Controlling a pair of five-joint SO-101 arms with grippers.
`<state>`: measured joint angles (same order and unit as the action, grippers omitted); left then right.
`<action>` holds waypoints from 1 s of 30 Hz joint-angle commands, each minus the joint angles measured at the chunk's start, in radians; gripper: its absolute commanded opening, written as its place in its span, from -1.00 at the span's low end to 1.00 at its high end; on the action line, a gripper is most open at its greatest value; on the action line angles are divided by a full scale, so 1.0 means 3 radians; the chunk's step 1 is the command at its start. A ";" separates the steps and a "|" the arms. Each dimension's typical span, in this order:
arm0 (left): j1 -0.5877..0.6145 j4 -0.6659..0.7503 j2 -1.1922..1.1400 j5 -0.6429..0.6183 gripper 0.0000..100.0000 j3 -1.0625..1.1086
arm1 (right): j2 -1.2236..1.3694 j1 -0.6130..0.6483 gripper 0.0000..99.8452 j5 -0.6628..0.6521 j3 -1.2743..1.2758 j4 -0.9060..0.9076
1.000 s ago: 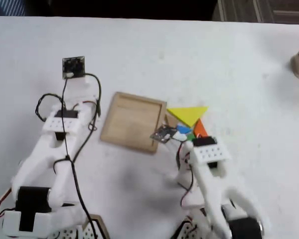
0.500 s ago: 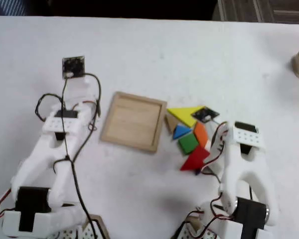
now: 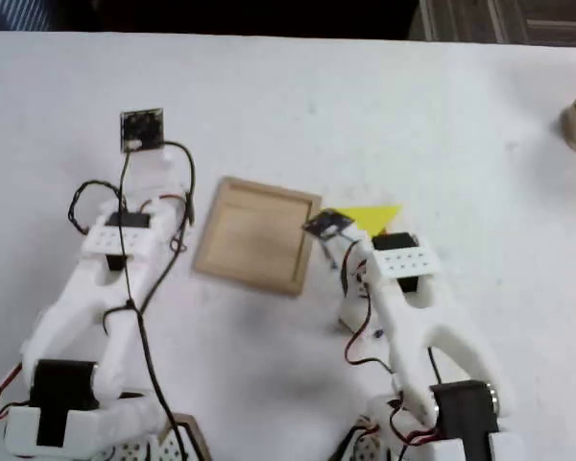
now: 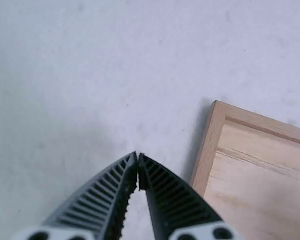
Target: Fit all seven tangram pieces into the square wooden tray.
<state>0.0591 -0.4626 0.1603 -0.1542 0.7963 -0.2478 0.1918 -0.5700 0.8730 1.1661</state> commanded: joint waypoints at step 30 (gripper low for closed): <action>0.0033 0.0087 0.0013 0.0005 -0.95 -0.0015 | 0.1128 -0.1220 -0.92 0.0563 -0.1703 -0.0473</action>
<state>0.0591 -0.4626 0.1603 -0.1542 0.7963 0.0760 -0.1335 -0.4212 0.4603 1.0249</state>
